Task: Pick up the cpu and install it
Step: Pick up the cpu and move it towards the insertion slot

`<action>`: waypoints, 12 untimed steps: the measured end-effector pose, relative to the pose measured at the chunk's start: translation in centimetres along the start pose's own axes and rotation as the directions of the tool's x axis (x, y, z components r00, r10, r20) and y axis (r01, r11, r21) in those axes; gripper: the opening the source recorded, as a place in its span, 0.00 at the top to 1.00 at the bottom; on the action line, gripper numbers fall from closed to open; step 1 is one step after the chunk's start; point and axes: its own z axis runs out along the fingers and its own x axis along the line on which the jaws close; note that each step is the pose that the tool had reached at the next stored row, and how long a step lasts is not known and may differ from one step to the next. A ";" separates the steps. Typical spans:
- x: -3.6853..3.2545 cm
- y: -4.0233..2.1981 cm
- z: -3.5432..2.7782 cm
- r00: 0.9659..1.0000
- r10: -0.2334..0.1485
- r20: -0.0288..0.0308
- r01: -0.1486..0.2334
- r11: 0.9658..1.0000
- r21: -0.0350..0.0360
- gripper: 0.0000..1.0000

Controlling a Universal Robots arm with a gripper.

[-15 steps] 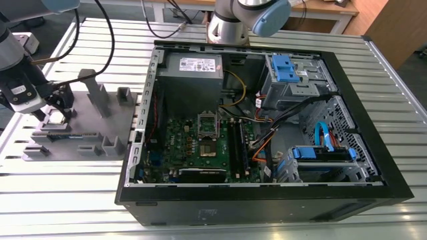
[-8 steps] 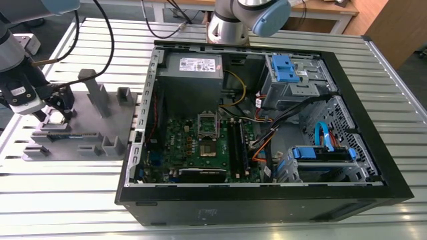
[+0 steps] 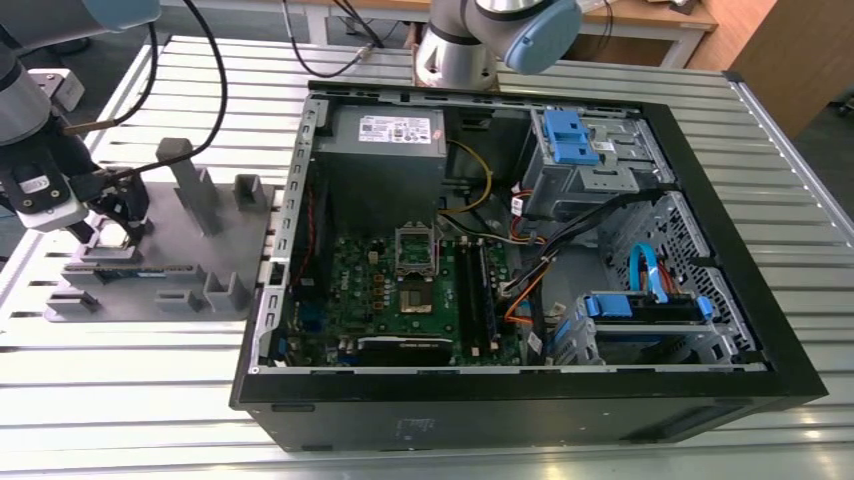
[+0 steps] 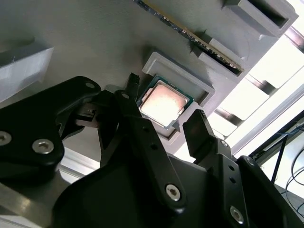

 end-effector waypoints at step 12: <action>-0.01 0.08 0.08 1.000 0.000 0.000 0.000 1.000 -0.002 0.35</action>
